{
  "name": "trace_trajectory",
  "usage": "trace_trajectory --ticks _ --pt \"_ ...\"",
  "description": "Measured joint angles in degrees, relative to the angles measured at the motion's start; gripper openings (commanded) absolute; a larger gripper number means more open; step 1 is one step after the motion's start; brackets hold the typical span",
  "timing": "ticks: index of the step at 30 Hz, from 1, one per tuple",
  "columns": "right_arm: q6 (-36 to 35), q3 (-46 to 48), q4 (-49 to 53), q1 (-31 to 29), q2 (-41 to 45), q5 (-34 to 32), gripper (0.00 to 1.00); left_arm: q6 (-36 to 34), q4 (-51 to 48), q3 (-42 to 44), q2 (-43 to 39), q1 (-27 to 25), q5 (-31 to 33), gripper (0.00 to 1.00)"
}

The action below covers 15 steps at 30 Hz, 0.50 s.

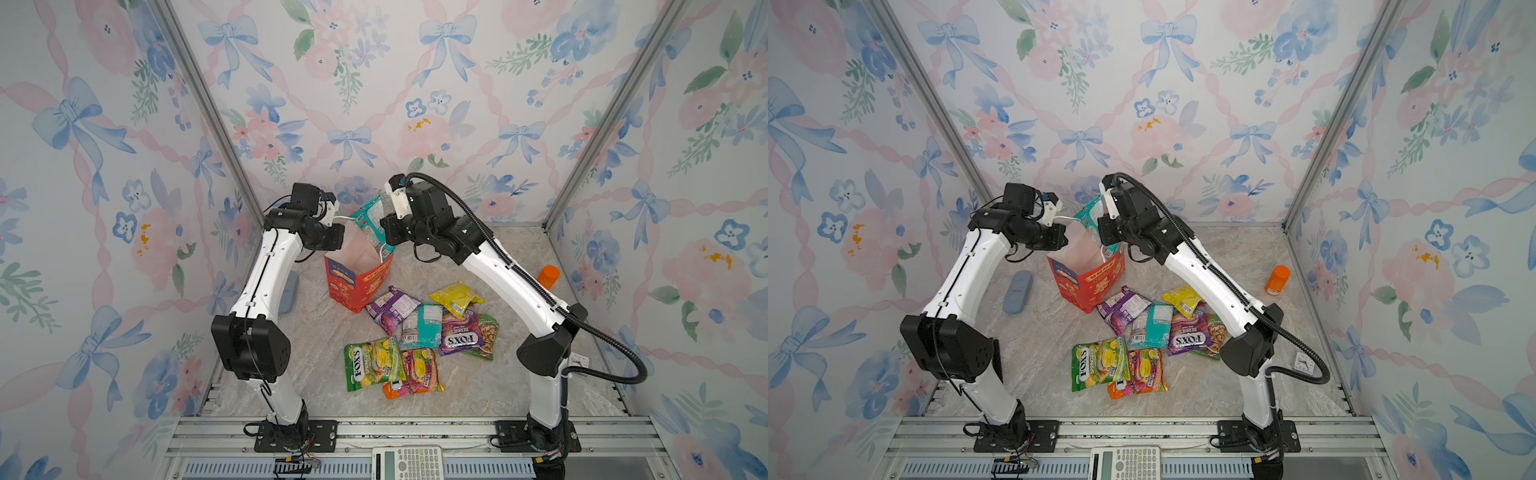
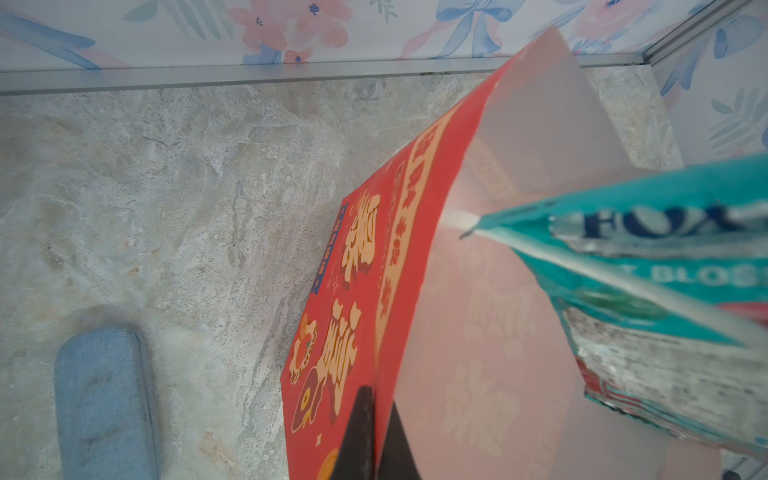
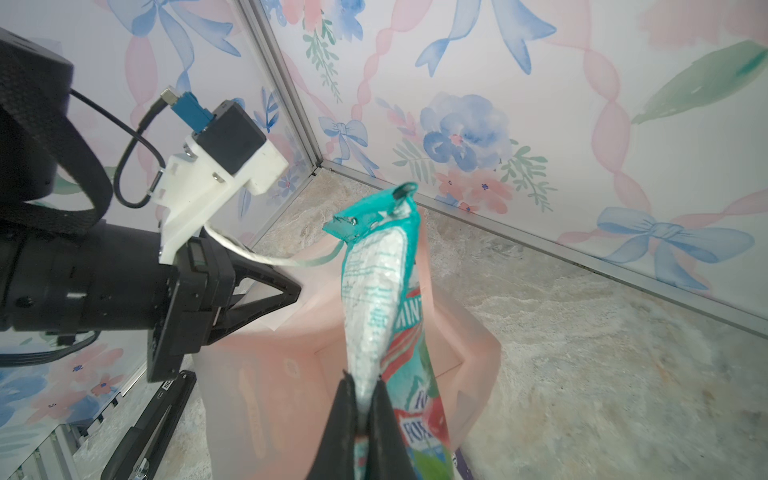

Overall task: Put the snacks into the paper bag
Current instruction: 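Carry the teal packet over the bag opening beside the left gripper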

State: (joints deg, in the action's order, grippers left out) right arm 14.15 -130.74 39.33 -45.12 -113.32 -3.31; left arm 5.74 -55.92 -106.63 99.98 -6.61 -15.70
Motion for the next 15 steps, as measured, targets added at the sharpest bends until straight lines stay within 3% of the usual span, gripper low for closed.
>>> trace_trajectory --ticks 15 --pt "-0.04 7.69 -1.60 0.00 3.39 -2.80 0.00 0.13 0.02 0.00 0.02 0.02 0.00 0.00"
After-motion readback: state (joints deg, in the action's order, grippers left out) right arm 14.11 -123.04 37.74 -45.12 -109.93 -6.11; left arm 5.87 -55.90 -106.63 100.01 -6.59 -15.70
